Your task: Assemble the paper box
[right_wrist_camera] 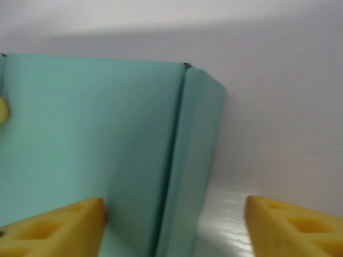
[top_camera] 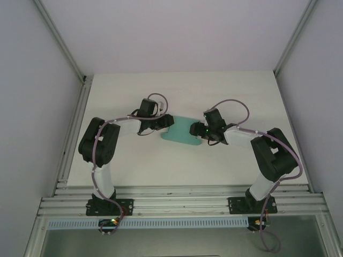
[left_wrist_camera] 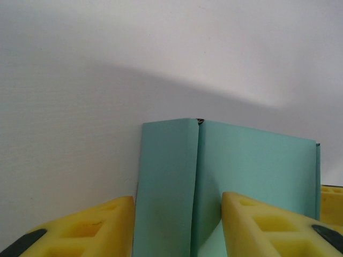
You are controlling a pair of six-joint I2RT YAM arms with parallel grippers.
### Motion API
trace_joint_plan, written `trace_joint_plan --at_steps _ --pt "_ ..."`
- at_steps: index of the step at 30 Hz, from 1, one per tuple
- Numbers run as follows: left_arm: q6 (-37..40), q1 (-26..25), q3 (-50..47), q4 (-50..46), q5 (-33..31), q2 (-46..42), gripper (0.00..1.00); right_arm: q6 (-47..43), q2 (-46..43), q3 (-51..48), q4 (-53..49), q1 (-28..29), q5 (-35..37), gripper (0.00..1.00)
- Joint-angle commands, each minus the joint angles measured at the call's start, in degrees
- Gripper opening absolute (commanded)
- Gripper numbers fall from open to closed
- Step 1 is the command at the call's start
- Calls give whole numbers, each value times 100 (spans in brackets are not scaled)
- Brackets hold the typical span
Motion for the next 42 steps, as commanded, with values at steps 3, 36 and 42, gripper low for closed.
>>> trace_joint_plan --at_steps 3,36,42 --pt "46 -45 -217 -468 -123 49 43 383 193 -632 840 -249 -325 46" --pt "-1315 874 -1687 2586 1321 16 14 1492 817 323 1987 -703 -3099 93" --pt "-868 783 -1392 1830 1248 -89 14 1550 1007 594 2246 -599 -3503 86"
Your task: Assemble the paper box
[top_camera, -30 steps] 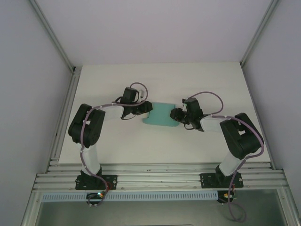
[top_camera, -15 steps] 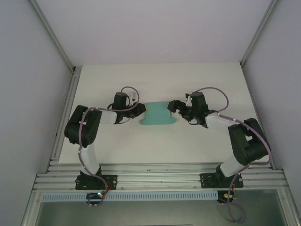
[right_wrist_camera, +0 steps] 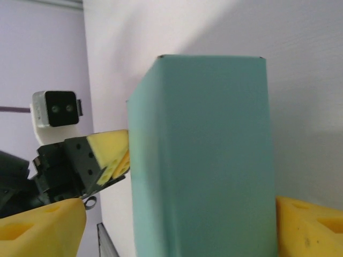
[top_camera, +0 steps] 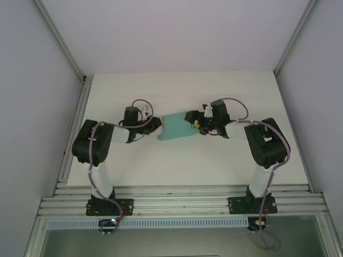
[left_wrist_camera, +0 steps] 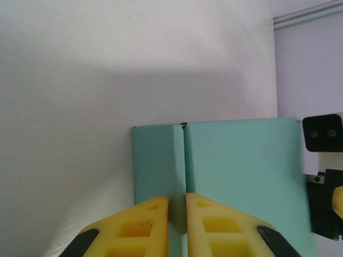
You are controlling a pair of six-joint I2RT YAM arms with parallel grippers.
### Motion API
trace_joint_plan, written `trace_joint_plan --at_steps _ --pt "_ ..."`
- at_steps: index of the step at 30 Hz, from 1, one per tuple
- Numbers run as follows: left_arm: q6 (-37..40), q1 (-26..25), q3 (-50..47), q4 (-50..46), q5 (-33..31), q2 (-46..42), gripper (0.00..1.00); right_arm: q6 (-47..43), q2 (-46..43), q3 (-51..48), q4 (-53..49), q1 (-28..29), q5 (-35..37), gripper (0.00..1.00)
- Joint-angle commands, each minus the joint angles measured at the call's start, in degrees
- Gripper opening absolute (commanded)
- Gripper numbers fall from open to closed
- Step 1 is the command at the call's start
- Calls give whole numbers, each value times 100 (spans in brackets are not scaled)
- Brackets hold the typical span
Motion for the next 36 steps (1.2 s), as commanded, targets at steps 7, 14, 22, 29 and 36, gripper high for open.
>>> trace_joint_plan --at_steps 7,14,22,29,36 --pt "494 -103 215 -778 -128 -21 18 -78 -217 145 -85 65 -359 50" --pt "1731 -121 362 -1168 -123 -1120 74 225 -646 157 -900 47 15 40" --pt "5865 -1169 693 -3355 -1679 -2665 100 1216 -1414 581 -3222 -293 200 37" --pt "8272 -2718 611 -3934 -3537 -2897 100 2134 -1786 562 -3971 -679 -343 38" --pt "8696 -2982 580 -3216 -4389 -2511 100 3026 -1889 411 -3647 -660 -997 35"
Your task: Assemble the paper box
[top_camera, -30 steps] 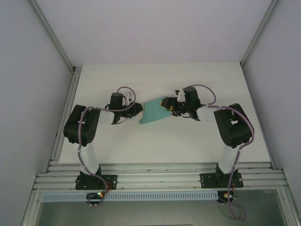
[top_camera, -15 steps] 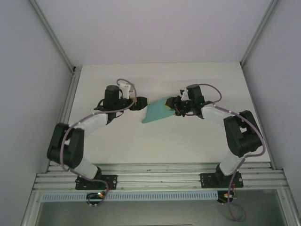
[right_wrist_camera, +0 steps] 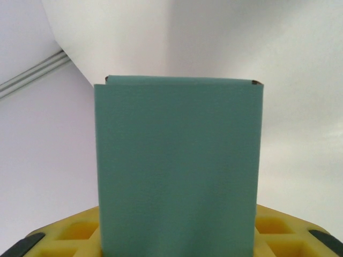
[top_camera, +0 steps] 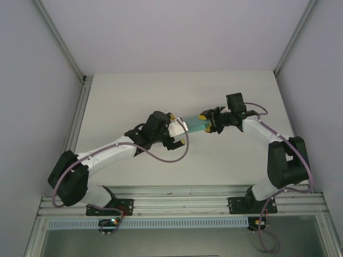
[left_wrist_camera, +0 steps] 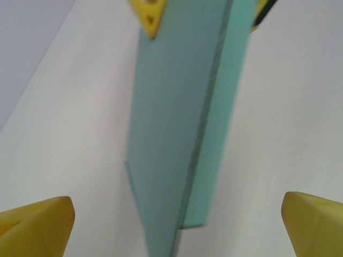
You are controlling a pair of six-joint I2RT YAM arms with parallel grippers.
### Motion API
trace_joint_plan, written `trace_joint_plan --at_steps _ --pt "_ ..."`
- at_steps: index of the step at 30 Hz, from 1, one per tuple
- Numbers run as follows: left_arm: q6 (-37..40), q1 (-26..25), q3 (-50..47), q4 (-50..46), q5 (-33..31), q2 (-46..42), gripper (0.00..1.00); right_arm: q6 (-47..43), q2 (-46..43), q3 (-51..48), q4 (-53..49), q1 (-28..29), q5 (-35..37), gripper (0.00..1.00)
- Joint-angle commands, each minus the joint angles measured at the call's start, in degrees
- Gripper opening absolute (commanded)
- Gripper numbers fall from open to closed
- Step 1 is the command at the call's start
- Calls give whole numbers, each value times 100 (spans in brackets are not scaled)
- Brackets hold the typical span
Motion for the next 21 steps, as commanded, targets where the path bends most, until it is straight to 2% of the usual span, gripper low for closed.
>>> trace_joint_plan --at_steps 1,4,7,10,15,21 --pt "684 -93 87 165 -712 301 100 712 -209 -112 62 73 -602 35" --pt "727 -123 217 179 -870 537 100 740 -215 -53 19 114 -823 35" --pt "754 -128 281 219 -755 647 98 856 -262 -125 77 136 -883 35" --pt "745 -221 399 110 -670 711 86 1000 -275 -200 252 154 -915 35" --pt "668 -254 318 330 -345 469 60 889 -150 -204 186 156 -1080 37" --pt "695 -199 210 288 -143 245 45 862 -166 -201 226 154 -1112 40"
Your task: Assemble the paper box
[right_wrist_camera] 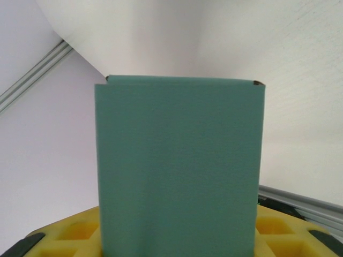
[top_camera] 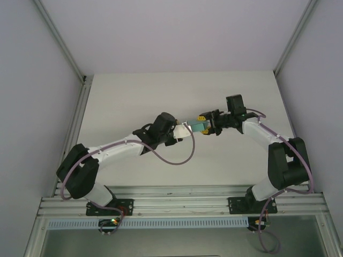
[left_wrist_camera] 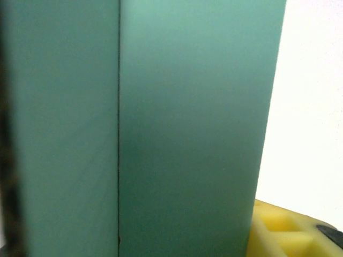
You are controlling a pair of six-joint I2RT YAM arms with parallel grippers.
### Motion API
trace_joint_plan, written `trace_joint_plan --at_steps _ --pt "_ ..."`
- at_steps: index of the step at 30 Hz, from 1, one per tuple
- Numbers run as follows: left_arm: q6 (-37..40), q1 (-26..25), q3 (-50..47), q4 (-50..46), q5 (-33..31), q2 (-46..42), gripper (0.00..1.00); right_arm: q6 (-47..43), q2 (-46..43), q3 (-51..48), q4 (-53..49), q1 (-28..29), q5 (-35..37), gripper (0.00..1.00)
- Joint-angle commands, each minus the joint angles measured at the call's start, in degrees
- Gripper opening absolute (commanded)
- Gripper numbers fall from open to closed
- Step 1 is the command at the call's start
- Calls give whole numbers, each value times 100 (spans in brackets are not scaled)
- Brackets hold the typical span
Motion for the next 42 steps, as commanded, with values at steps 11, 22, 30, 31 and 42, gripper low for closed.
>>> trace_joint_plan --at_steps 11,22,30,31,42 --pt "-38 170 281 -1103 809 -408 37 -1276 -771 65 -814 -96 488 94" --pt "502 796 1097 -4041 2070 -134 35 -6846 -2264 -149 -533 -233 1935 100" --pt "556 1020 1705 -4703 2150 593 37 -8903 -1839 323 -1138 210 894 89" --pt "446 1017 1781 -4665 2017 701 38 -9003 -1778 359 -1161 332 946 87" --pt "445 1046 2450 -5223 1971 1508 38 -9689 -312 1042 -2083 1128 2003 69"
